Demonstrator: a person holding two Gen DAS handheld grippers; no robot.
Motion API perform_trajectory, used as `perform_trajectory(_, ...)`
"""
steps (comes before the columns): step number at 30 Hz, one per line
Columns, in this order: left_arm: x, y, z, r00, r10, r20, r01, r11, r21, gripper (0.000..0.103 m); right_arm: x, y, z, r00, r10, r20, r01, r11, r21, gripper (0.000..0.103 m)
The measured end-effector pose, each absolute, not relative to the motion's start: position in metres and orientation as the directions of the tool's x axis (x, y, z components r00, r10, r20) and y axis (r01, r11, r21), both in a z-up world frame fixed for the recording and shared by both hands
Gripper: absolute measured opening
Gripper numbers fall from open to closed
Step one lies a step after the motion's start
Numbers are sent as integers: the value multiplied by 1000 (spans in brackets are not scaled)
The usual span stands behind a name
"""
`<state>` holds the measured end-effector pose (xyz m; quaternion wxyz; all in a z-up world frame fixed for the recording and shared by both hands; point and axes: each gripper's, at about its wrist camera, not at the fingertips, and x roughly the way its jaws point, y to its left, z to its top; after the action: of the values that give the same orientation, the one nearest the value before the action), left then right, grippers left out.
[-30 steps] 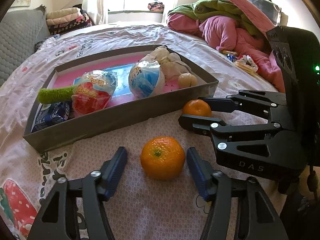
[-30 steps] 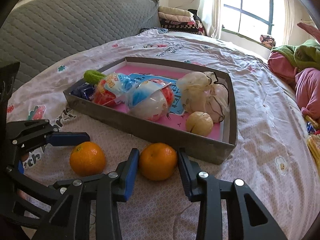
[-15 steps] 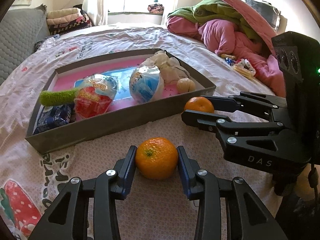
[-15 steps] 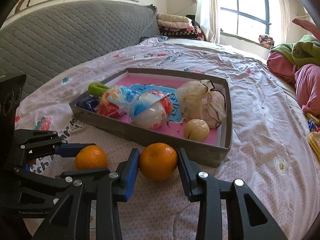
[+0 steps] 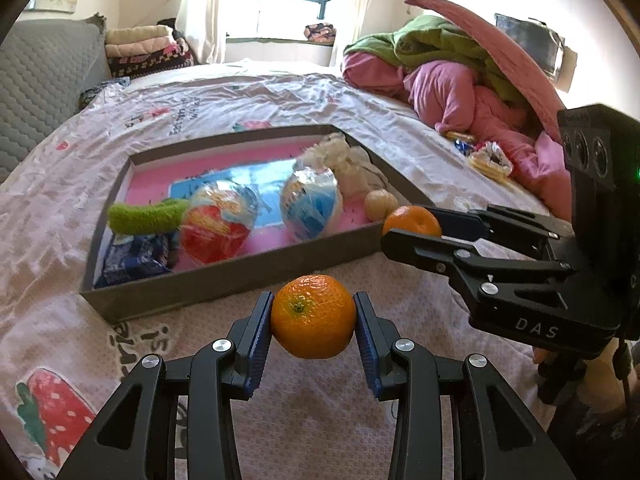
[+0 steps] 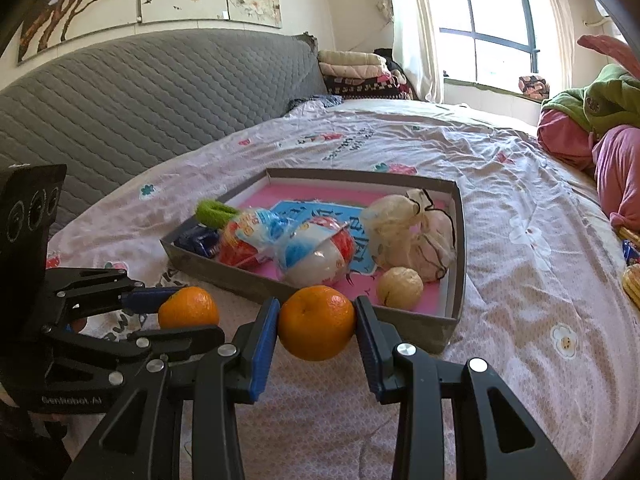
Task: Organize objects
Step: 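Carry the mandarin with the left tool while the right tool carries its mandarin over the tray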
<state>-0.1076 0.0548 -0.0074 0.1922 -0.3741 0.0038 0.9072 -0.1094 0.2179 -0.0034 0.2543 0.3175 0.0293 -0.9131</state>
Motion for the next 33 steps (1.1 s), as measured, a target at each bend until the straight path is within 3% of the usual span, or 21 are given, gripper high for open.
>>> perform_trajectory(16,-145,-1,33,-741,256,-621,-239,-965,-111,40,-128,223,25,-725,-438,-532,482,-874,63,39)
perform_trajectory(33,-199,-48,27,-729,198,-655,-143,-980,-137,40,-162,223,17,-726,-402,-558,469,-883,26,39)
